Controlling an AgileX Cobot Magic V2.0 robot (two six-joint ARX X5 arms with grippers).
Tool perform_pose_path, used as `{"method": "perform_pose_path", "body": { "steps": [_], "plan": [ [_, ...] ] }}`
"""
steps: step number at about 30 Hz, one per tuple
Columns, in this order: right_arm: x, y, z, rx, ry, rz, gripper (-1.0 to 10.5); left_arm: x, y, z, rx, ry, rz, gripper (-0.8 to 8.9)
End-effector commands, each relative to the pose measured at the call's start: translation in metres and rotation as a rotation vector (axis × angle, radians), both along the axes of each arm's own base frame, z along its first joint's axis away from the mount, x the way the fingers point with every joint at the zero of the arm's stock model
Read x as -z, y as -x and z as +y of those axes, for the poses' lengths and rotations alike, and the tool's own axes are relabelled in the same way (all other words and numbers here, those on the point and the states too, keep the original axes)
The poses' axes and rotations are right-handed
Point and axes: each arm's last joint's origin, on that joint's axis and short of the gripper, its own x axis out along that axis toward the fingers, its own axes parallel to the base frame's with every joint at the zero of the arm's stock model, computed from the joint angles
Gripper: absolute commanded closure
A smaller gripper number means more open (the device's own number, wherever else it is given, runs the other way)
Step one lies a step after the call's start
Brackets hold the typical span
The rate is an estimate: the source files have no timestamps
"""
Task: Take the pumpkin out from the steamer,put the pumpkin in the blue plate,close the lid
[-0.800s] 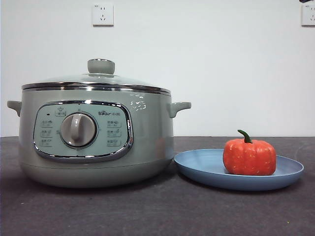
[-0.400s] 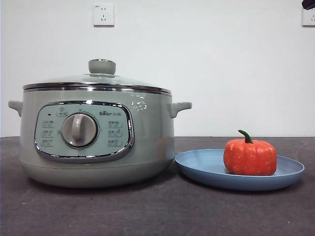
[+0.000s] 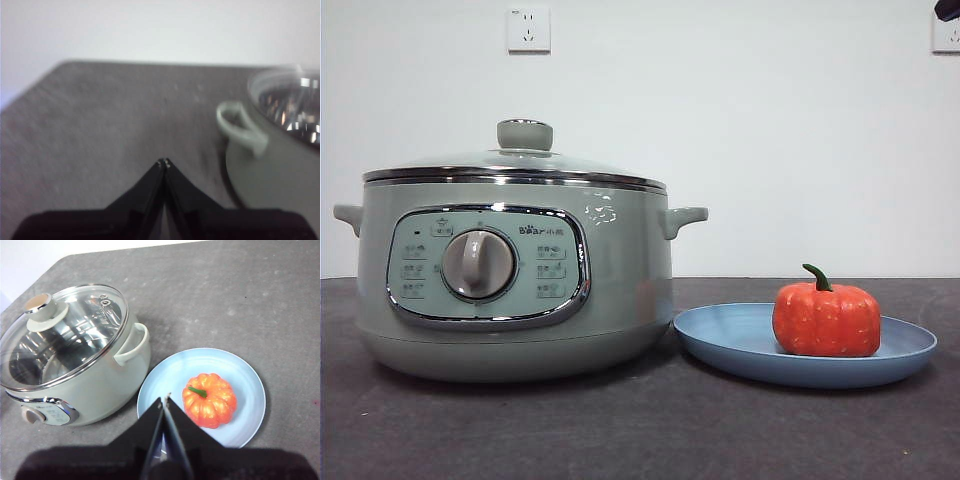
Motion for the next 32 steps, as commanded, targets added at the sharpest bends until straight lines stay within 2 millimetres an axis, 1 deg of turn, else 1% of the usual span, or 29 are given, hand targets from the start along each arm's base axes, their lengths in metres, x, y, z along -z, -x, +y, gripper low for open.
{"method": "perform_pose_path", "body": {
  "steps": [1, 4, 8, 32],
  "plan": [
    [0.001, 0.0, 0.0, 0.006, -0.006, 0.004, 9.5, 0.013, -0.002, 0.0, 0.024, -0.008, 0.002, 8.17],
    [0.001, 0.0, 0.0, 0.006, -0.006, 0.004, 9.5, 0.024, -0.002, -0.001, 0.037, 0.0, 0.014, 8.17],
    [0.001, 0.0, 0.0, 0.006, -0.006, 0.004, 9.5, 0.034, -0.003, 0.0, 0.035, 0.005, 0.028, 8.17],
    [0.004, 0.001, 0.0, 0.006, 0.007, 0.024, 9.5, 0.033, -0.003, 0.0, 0.031, 0.003, 0.024, 8.17]
  ]
}}
